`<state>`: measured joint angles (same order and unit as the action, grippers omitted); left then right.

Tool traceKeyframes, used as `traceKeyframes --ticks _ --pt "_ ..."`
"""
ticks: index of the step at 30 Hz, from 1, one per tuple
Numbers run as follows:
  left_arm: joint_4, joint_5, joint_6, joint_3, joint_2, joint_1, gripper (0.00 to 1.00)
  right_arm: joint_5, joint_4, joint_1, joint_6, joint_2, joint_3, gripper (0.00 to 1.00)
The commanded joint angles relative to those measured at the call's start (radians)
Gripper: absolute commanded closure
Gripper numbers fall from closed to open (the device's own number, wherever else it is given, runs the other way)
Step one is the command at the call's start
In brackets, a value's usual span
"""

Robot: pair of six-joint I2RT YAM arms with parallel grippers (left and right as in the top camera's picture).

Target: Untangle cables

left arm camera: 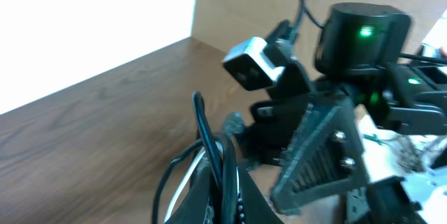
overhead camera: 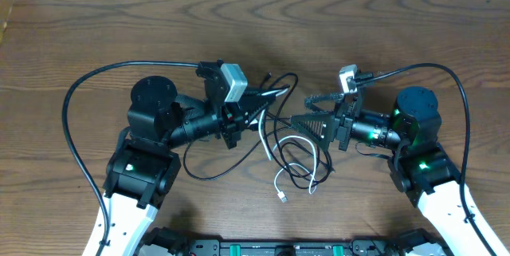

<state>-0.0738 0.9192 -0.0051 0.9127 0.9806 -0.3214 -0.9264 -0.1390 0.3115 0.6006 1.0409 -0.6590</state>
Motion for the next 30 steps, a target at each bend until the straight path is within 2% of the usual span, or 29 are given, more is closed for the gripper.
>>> traceKeyframes --ticks 1,11,16,24,30 --pt "0.008 0.066 -0.031 0.003 -0.009 -0.001 0.92 0.004 0.0 -0.007 -0.039 0.005 0.001 0.09" --pt "0.009 0.064 -0.031 0.003 -0.008 -0.084 0.92 0.005 -0.007 0.022 -0.057 0.005 0.001 0.06" --pt "0.012 0.065 -0.031 0.003 -0.008 -0.134 0.92 0.067 -0.001 0.023 -0.056 0.005 0.001 0.06" --pt "0.013 0.065 -0.031 0.003 -0.008 -0.175 0.93 0.24 0.023 0.023 -0.056 0.007 0.001 0.06" --pt "0.012 0.066 -0.035 0.003 -0.008 -0.175 0.92 0.538 0.191 0.023 -0.056 0.007 0.001 0.06"
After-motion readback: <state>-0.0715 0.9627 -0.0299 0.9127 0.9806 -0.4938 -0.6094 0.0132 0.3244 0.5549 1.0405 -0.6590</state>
